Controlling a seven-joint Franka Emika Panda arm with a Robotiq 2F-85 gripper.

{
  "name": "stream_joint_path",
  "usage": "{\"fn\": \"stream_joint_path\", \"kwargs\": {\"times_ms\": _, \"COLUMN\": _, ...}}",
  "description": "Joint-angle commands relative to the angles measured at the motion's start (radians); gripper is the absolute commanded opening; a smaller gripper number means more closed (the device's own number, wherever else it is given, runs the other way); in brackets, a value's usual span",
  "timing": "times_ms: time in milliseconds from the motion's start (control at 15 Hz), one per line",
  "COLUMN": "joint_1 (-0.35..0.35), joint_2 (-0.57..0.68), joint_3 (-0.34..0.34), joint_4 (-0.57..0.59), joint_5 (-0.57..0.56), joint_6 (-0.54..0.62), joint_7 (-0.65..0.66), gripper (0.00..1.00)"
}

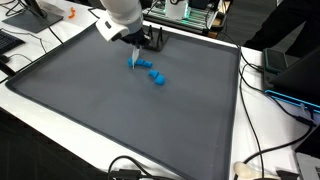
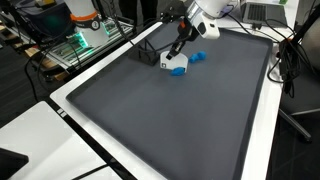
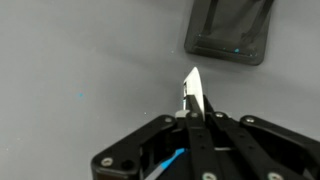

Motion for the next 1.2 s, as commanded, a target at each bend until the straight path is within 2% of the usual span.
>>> {"fn": "stream_joint_path", "kwargs": {"times_ms": 0, "joint_1": -0.017, "joint_2": -0.049, "joint_3": 0.005, "joint_4": -0.048, "joint_5": 0.022, "joint_6": -0.014, "joint_7": -0.020, "gripper": 0.01}}
{"fn": "stream_joint_path", "kwargs": {"times_ms": 533, "joint_1": -0.038, "joint_2": -0.131, "joint_3": 0.005, "joint_4": -0.093, "joint_5": 0.116, "joint_6": -0.025, "joint_7": 0.021, "gripper": 0.01}}
{"fn": "stream_joint_path", "kwargs": {"times_ms": 1133, "joint_1": -0.062, "joint_2": -0.244, "joint_3": -0.029, "joint_4": -0.168, "joint_5": 0.362, "joint_6": -0.136, "joint_7": 0.300, "gripper": 0.01}}
